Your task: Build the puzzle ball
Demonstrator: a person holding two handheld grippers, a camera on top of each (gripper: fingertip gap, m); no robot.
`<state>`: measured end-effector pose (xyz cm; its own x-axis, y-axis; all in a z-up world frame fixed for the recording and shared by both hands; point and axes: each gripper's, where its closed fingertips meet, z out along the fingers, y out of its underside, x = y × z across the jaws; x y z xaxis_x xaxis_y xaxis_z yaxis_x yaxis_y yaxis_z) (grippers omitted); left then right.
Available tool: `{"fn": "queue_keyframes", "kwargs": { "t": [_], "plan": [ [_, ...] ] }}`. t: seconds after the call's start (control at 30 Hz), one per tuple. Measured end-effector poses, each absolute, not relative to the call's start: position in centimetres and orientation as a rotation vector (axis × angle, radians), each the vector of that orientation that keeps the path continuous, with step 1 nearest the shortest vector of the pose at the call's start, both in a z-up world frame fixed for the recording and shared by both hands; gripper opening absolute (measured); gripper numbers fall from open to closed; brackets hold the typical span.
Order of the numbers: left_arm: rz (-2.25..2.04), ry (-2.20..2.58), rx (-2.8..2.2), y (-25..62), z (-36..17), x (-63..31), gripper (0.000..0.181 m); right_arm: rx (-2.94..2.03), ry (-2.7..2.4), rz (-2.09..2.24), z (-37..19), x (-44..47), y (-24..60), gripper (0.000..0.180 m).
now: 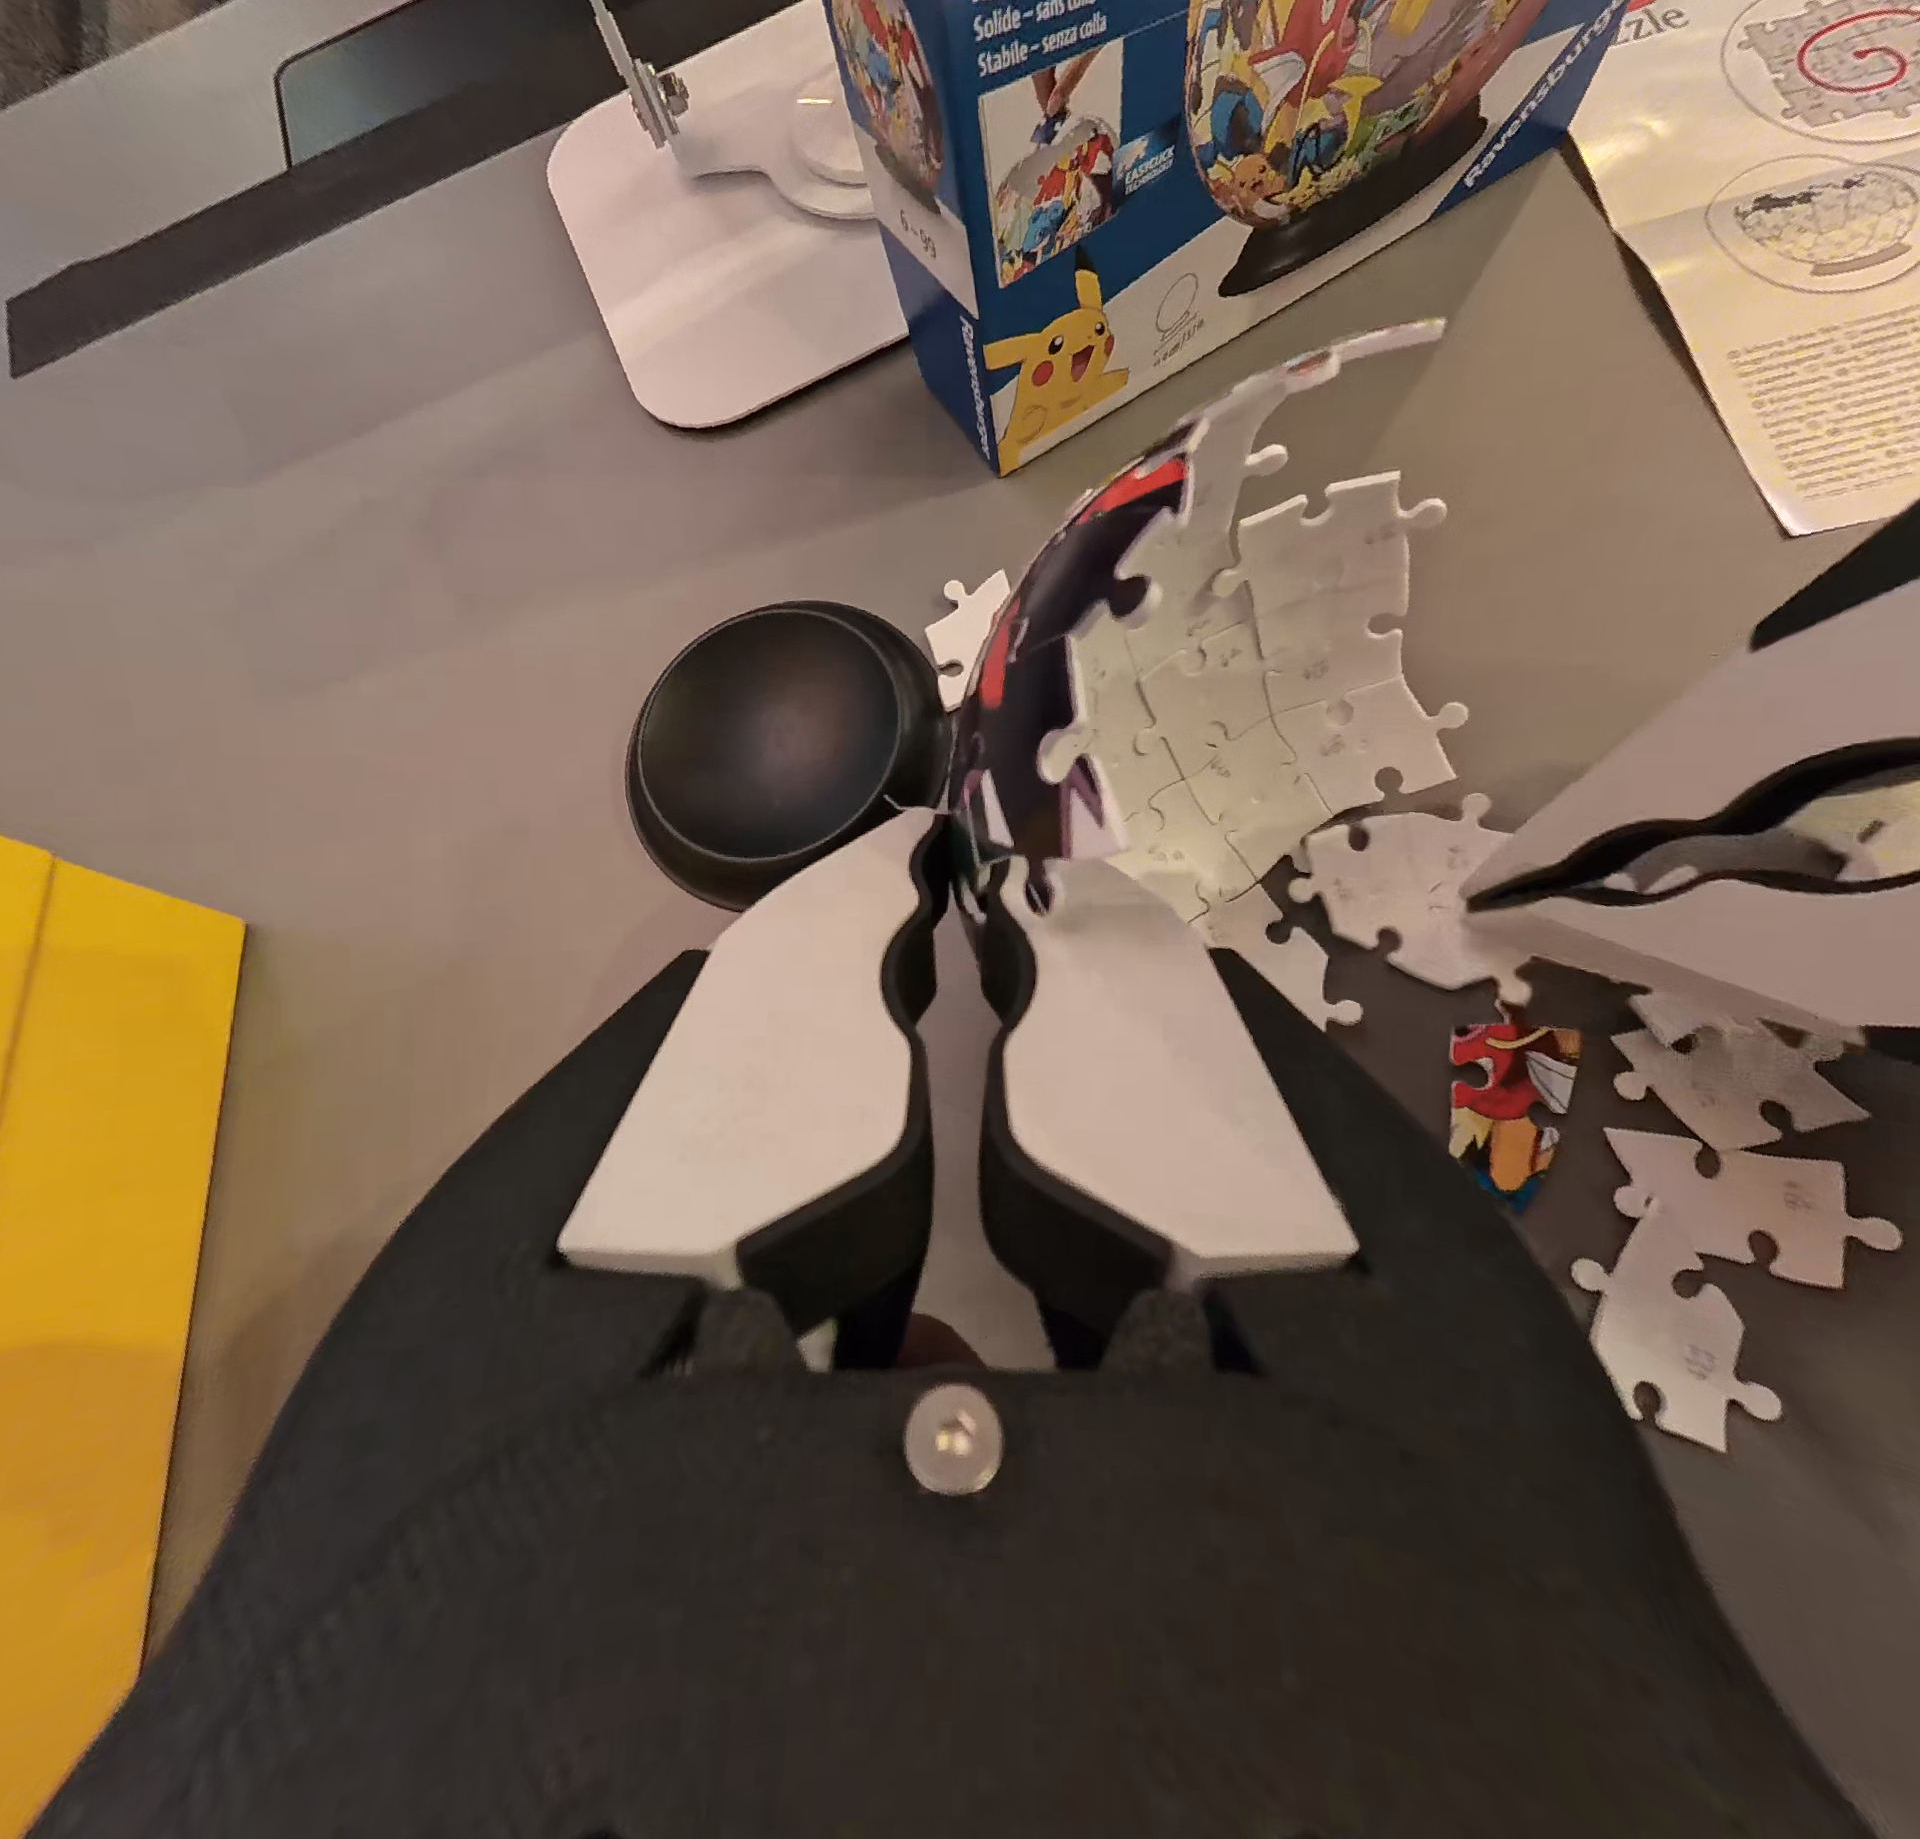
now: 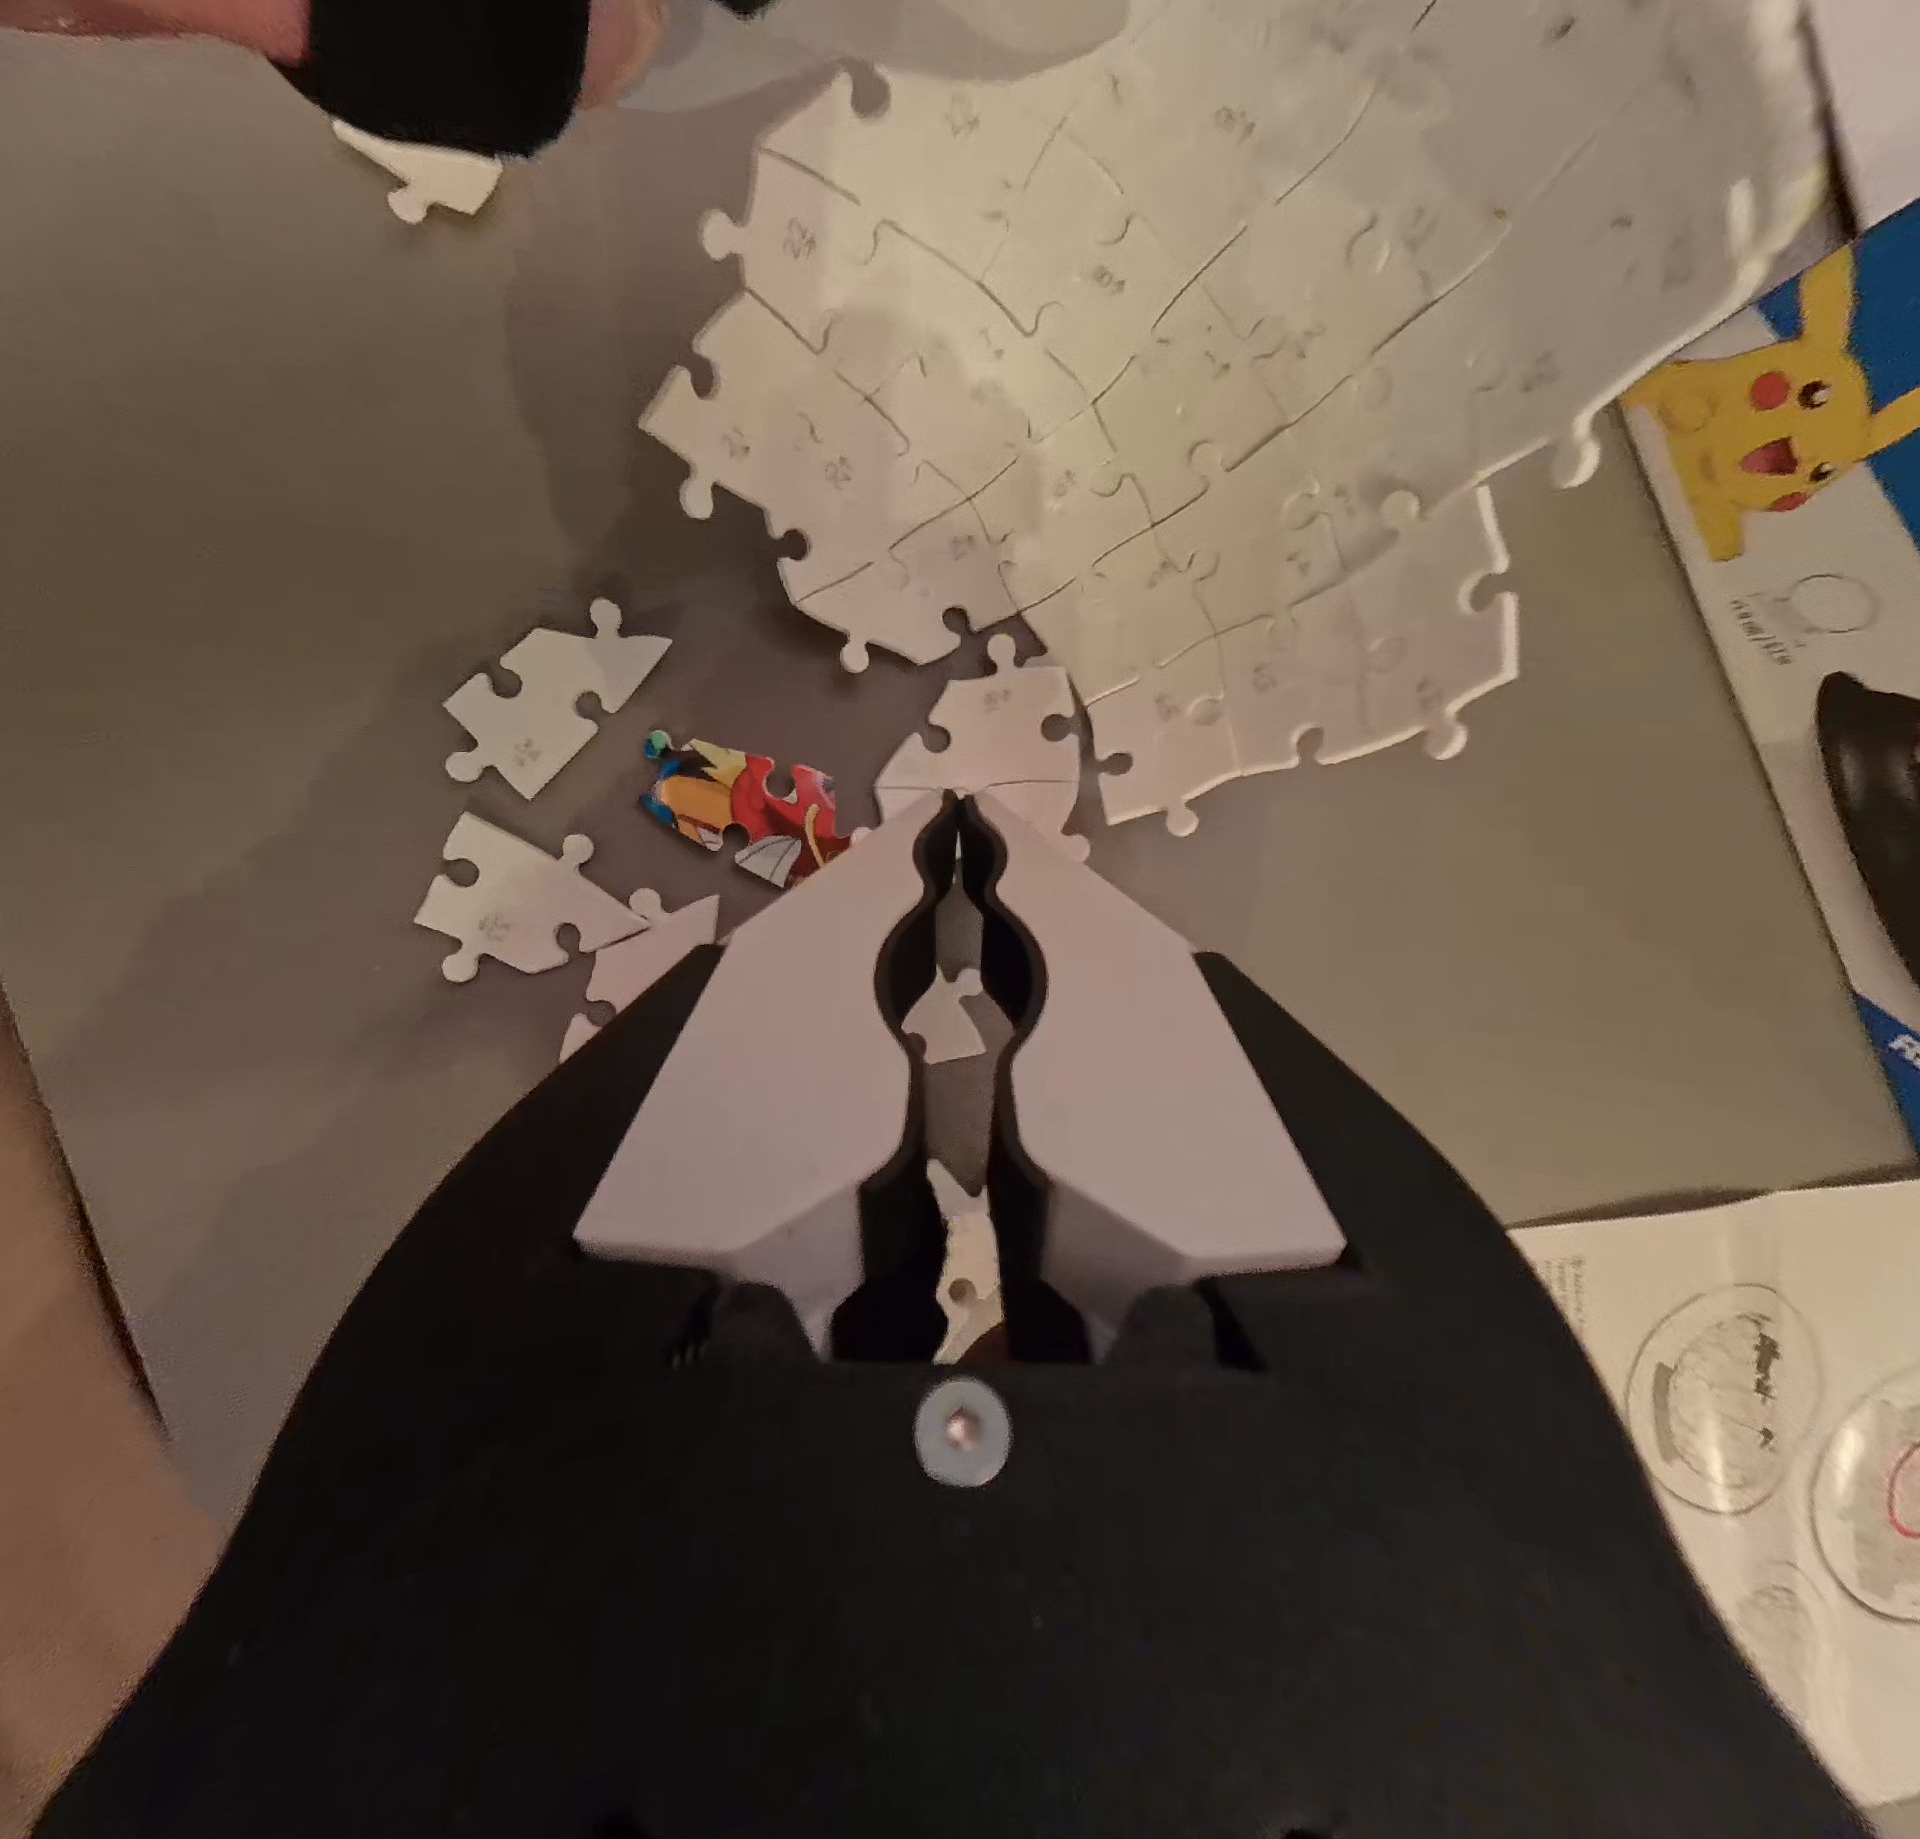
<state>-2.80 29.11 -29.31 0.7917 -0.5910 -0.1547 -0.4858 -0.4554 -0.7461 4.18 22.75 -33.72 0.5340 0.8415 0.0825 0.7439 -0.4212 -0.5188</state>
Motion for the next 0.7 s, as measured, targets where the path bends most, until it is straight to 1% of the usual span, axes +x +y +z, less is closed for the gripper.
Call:
{"fn": "queue_keyframes", "kwargs": {
  "t": [0.2, 0.37, 0.7],
  "plan": [
    [-0.148, 0.807, -2.125, 29.1, -29.2, -2.7, 0.003, -2.261, -1.3, 0.16, -34.3, 4.5, 23.4, 0.0],
    [-0.157, 0.833, -2.117, 29.4, -29.3, -2.5, 0.003, -2.21, -1.351, 0.191, -34.4, 3.9, 23.4, 0.0],
    [-0.161, 0.95, -2.067, 29.8, -29.1, -1.6, 0.003, -2.053, -1.594, 0.192, -34.4, 3.6, 22.5, 0.0]
  ]
}}
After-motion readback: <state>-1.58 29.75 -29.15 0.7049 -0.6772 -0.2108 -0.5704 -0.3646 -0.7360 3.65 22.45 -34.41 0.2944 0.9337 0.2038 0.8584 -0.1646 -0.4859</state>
